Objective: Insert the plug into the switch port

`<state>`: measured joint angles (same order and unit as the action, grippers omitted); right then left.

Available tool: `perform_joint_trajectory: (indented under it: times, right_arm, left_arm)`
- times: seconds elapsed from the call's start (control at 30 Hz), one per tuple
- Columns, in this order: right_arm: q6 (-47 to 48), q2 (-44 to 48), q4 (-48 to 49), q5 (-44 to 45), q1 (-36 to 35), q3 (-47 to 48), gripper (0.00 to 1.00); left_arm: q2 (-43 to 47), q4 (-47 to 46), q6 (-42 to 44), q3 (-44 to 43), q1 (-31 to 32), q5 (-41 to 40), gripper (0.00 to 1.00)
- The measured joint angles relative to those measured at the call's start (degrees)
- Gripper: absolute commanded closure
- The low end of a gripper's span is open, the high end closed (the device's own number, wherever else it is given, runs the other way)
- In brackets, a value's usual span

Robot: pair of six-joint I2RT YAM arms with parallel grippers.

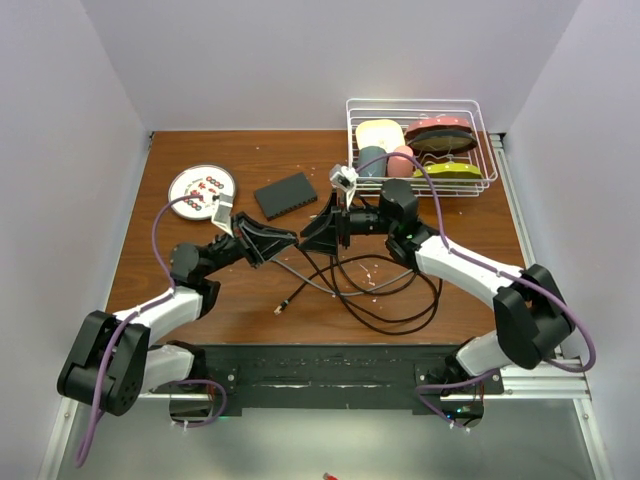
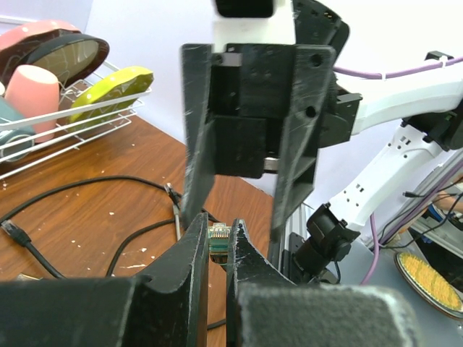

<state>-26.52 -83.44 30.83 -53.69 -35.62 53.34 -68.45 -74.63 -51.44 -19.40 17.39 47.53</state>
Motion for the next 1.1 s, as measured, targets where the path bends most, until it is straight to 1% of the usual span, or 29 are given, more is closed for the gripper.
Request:
perform_joint_trajectory:
  times: [0.2,0.23,0.33,0.43,0.47,0.8,0.83,0.9,0.93,0.97,1.1]
  right_arm:
    - [0.0,-2.3,-0.6,0.1,-0.8,0.0,0.48]
    - [0.0,-2.4,-0.6,0.1,-0.9,0.0,0.51]
    - [-0.1,-2.5,-0.4,0.1,-1.1,0.0,0.54]
    - [-0.4,-2.6,0.1,0.1,-1.1,0.0,0.63]
    - [-0.5,-2.6,0.1,0.0,-1.1,0.0,0.69]
    - [-1.0,-3.8,0.5,-1.6,-1.2,0.0,0.68]
    - [-1.0,-3.9,0.5,-1.8,-1.2,0.0,0.70]
    - [-1.0,-4.0,0.5,-1.9,-1.3,0.0,0.80]
    - [-1.1,-4.0,0.6,-2.2,-1.4,0.0,0.88]
    - [-1.2,-4.0,0.6,-2.5,-1.4,0.0,0.92]
    - [-1.3,-4.0,0.9,-2.9,-1.5,0.0,0.97]
  left_arm:
    - [0.0,0.0,0.0,0.1,0.4,0.1,1.00]
    - [0.0,0.0,0.0,0.2,0.4,0.1,1.00]
    - [0.0,0.0,0.0,0.3,0.4,0.1,1.00]
    - [0.1,0.0,0.0,0.3,0.4,0.2,1.00]
    - [0.1,0.0,0.0,0.3,0.4,0.2,1.00]
    - [0.8,0.2,-0.1,0.5,0.4,0.2,1.00]
    - [0.8,0.2,-0.1,0.5,0.4,0.2,1.00]
    - [1.0,0.2,-0.1,0.5,0.4,0.2,1.00]
    - [1.0,0.2,-0.1,0.5,0.4,0.1,1.00]
    - [1.0,0.2,0.0,0.6,0.4,0.1,1.00]
    - [1.1,0.3,-0.5,0.6,0.4,0.1,1.00]
